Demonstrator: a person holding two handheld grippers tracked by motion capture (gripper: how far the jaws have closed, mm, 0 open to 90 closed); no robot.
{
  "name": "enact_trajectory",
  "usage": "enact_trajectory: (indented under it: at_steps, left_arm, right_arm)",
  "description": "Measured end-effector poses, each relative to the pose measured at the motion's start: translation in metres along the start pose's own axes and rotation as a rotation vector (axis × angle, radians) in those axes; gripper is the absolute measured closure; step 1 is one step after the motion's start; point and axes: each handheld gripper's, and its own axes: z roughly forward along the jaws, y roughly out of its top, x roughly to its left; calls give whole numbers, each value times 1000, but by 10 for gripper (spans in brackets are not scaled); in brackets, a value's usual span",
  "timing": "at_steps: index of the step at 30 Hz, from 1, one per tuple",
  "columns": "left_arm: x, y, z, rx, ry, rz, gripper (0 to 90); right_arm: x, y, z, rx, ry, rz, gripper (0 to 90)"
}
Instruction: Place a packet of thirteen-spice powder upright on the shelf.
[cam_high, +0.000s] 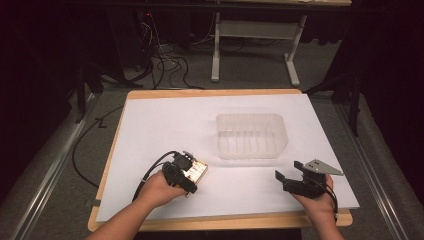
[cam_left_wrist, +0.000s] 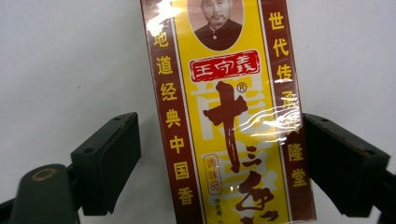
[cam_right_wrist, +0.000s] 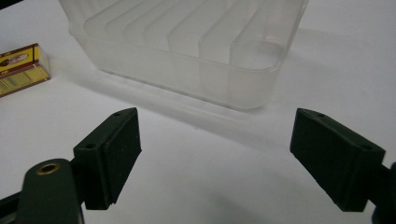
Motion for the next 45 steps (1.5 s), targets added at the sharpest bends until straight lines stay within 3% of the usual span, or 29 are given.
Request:
enact_trajectory:
  at_steps: [3, 14, 19, 24, 30, 32, 38, 45]
  left_arm:
    - [-1, 2, 1, 33, -8, 10, 198]
    - [-5, 8, 1, 50, 0, 18, 273]
    - [-6, 7, -1, 49, 16, 26, 302]
    - [-5, 6, -4, 12, 20, 29, 310]
    - [-4, 3, -9, -39, 15, 21, 312]
    - [-3, 1, -11, -64, -3, 13, 313]
    - [-1, -6, -13, -105, -14, 20, 313]
    - [-2, -11, -20, -185, -23, 24, 315]
  right_arm:
    - [0, 0, 0, 5, 0, -1, 168]
    - [1, 0, 2, 12, 2, -3, 172]
    - [0, 1, -1, -1, 9, 1, 213]
    - [2, 1, -2, -13, 8, -22, 245]
    - [1, 1, -4, -20, 6, -17, 245]
    - [1, 1, -4, -22, 5, -20, 247]
    - [1, 0, -3, -23, 2, -22, 249]
    - [0, 0, -3, -18, 5, -16, 244]
